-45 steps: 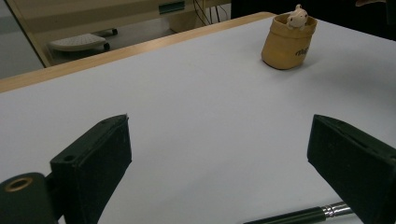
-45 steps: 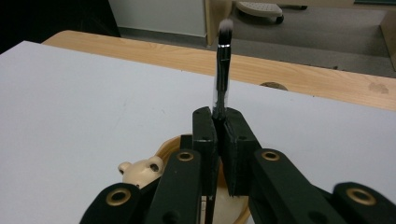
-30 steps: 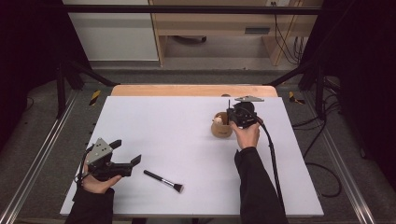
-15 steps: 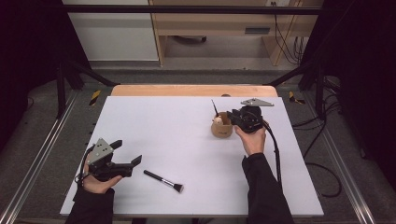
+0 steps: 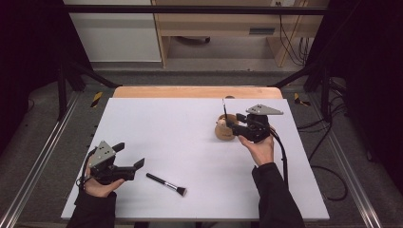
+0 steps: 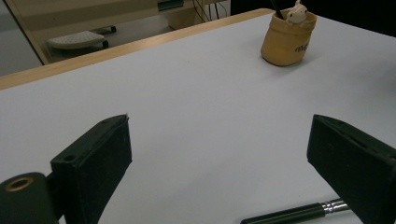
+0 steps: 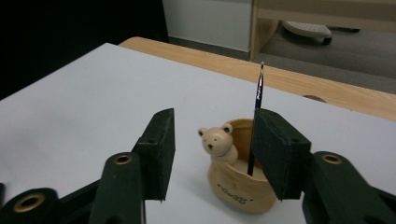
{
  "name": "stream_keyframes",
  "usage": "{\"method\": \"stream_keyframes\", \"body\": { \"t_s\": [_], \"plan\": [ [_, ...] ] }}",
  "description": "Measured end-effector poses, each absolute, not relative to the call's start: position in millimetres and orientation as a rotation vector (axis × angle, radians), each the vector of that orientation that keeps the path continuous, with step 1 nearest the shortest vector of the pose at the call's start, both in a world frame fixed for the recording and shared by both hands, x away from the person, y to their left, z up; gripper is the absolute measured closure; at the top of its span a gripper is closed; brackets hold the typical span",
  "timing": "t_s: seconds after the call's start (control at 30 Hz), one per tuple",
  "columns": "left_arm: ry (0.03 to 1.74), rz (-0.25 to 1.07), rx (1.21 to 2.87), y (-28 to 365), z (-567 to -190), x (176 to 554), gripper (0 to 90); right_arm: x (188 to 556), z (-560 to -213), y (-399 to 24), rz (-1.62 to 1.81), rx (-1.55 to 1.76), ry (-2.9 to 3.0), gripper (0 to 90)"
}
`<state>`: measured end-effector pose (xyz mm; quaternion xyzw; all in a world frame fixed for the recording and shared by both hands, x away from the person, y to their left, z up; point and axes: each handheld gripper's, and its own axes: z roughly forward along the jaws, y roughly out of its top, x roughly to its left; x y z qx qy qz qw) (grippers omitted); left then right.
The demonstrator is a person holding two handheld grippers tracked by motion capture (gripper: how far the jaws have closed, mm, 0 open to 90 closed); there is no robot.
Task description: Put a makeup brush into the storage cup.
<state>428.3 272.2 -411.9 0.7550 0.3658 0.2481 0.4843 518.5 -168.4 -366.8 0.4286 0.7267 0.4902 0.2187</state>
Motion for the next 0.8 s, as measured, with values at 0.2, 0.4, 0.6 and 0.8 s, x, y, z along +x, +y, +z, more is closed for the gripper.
{"method": "stream_keyframes", "body": {
  "t_s": [0.2,0.4,0.6,0.8],
  "plan": [
    [0.89,0.603,1.839,271.8,-411.8,428.2,5.9,508.0,-366.9,-169.2,1.385,1.16,2.02,39.2],
    [0.888,0.601,1.839,271.5,-411.7,428.1,5.8,498.0,-371.2,-175.5,1.405,1.147,2.015,30.2],
    [0.89,0.599,1.84,271.1,-411.8,428.1,5.8,488.1,-376.8,-183.7,1.419,1.151,2.007,23.1],
    [0.894,0.599,1.838,271.0,-412.0,427.9,5.8,476.6,-380.1,-191.0,1.423,1.133,2.004,17.1]
  ]
}}
